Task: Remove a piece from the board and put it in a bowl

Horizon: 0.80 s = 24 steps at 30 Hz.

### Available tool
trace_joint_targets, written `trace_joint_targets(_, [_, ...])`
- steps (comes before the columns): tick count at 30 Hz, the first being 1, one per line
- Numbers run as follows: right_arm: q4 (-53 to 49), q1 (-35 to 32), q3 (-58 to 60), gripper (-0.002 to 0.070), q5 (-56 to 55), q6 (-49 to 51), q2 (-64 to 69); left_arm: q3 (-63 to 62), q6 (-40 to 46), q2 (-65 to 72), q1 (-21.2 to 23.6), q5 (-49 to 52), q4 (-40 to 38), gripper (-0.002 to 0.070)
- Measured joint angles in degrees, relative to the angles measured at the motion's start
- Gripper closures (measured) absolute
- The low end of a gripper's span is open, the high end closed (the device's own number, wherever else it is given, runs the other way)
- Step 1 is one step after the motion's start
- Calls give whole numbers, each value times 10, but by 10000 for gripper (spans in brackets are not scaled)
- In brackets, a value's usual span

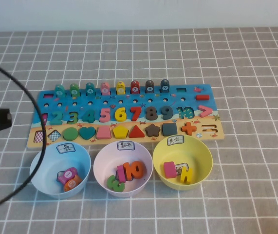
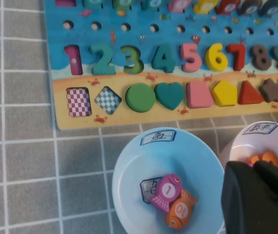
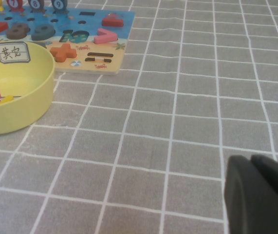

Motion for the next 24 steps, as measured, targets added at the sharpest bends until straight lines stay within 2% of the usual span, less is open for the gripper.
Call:
trace_joint_targets(10, [0,0,0,694,0,0,0,-141,6,169,0,76,24,676])
trace_joint_targets(14, [0,0,0,694,0,0,0,-194,-16,226,-12,112,71,676])
trace_joint_targets(19, [0,0,0,694,0,0,0,-262,-54,288,-85,143,160,676])
trace_joint_targets(24, [0,0,0,694,0,0,0,-329,-79,348,-158,189,201,676])
